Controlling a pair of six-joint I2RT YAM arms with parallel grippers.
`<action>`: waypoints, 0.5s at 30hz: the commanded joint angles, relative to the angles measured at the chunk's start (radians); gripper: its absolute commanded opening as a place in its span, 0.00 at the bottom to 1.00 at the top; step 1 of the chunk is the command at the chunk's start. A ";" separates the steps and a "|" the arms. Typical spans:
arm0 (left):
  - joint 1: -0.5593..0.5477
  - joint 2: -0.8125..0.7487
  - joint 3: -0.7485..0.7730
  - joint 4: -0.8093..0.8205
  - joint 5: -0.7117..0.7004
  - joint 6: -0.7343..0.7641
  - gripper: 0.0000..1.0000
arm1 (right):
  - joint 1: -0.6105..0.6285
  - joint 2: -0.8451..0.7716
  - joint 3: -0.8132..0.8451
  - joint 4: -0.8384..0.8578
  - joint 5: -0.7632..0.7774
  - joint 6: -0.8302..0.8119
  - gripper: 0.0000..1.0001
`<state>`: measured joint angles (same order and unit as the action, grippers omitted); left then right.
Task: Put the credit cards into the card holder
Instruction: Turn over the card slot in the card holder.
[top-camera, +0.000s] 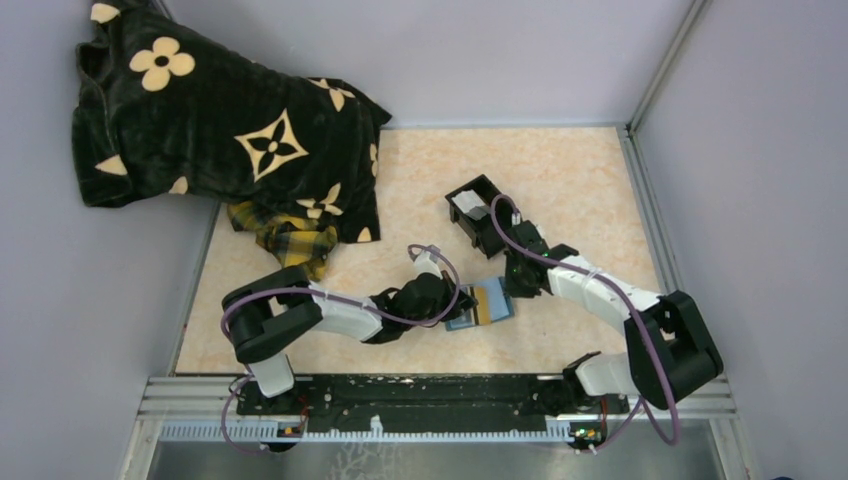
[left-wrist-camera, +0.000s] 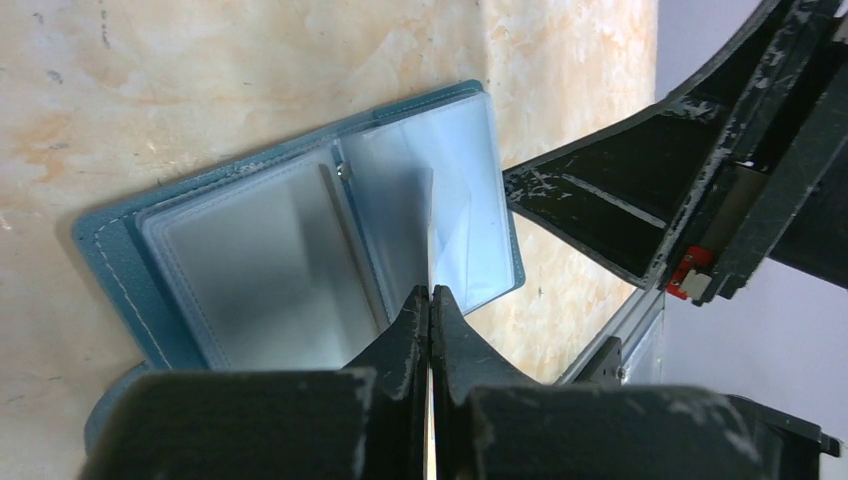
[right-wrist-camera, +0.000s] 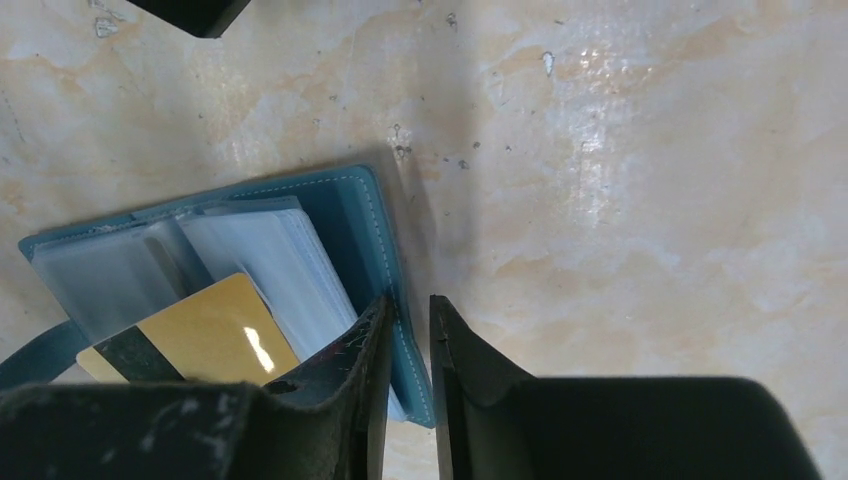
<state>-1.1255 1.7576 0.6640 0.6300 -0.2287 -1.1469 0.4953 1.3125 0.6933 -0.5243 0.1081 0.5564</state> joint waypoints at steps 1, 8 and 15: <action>0.004 0.008 0.029 -0.075 -0.024 0.015 0.00 | 0.006 -0.043 0.024 -0.009 0.070 0.009 0.23; 0.004 -0.006 0.031 -0.105 -0.035 0.010 0.00 | 0.008 -0.077 0.043 -0.025 0.106 -0.008 0.27; 0.004 0.000 0.048 -0.125 -0.029 0.017 0.00 | 0.060 -0.076 0.094 -0.029 0.105 -0.030 0.28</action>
<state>-1.1255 1.7576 0.6842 0.5449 -0.2455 -1.1477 0.5079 1.2541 0.7120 -0.5587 0.1879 0.5438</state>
